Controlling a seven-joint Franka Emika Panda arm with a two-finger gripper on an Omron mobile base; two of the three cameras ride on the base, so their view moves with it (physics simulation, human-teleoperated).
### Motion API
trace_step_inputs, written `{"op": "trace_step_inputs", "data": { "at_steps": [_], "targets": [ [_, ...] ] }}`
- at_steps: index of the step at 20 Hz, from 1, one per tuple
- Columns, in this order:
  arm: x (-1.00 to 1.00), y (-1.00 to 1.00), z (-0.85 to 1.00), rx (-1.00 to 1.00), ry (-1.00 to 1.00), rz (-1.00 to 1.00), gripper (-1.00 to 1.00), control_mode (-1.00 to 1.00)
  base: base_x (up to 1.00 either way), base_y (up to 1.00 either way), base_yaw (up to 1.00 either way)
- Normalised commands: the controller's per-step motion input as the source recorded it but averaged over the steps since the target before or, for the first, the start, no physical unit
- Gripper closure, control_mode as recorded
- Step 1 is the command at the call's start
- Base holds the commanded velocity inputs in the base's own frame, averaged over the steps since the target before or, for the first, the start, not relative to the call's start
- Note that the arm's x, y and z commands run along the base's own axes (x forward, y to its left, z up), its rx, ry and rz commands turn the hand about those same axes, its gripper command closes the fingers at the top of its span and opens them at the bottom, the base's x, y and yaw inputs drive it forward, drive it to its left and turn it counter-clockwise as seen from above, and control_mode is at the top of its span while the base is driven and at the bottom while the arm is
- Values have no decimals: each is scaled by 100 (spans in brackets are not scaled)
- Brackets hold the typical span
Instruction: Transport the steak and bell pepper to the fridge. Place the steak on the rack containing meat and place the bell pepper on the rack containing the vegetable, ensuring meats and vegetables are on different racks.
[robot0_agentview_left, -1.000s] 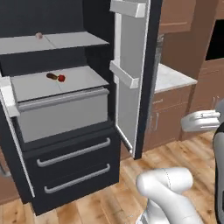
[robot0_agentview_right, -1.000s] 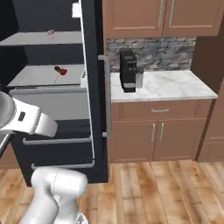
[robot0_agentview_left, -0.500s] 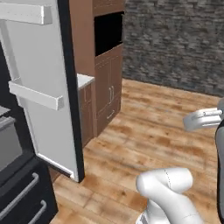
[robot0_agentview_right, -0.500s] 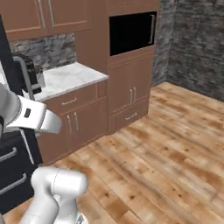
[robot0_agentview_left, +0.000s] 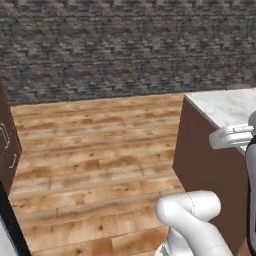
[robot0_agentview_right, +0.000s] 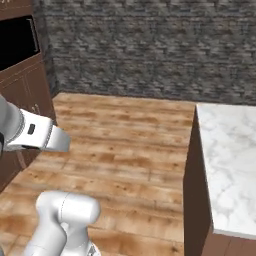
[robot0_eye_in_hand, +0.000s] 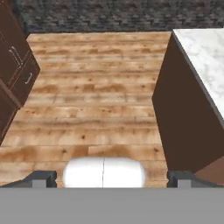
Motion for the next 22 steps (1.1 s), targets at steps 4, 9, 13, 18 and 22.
{"op": "trace_step_inputs", "data": {
  "at_steps": [4, 9, 13, 18, 22],
  "targets": [
    [0, 0, 0, 0, 0, 0, -100, 100, 76, 26, -69],
    [0, 0, 0, 0, 0, 0, -100, 100, 100, 51, -38],
    [0, 0, 0, 0, 0, 0, -100, 100, 100, 53, -31],
    [0, 0, 0, 0, 0, 0, -100, 100, 100, 91, -43],
    [0, 0, 0, 0, 0, 0, -100, 100, 100, 99, -44]
  ]
}}
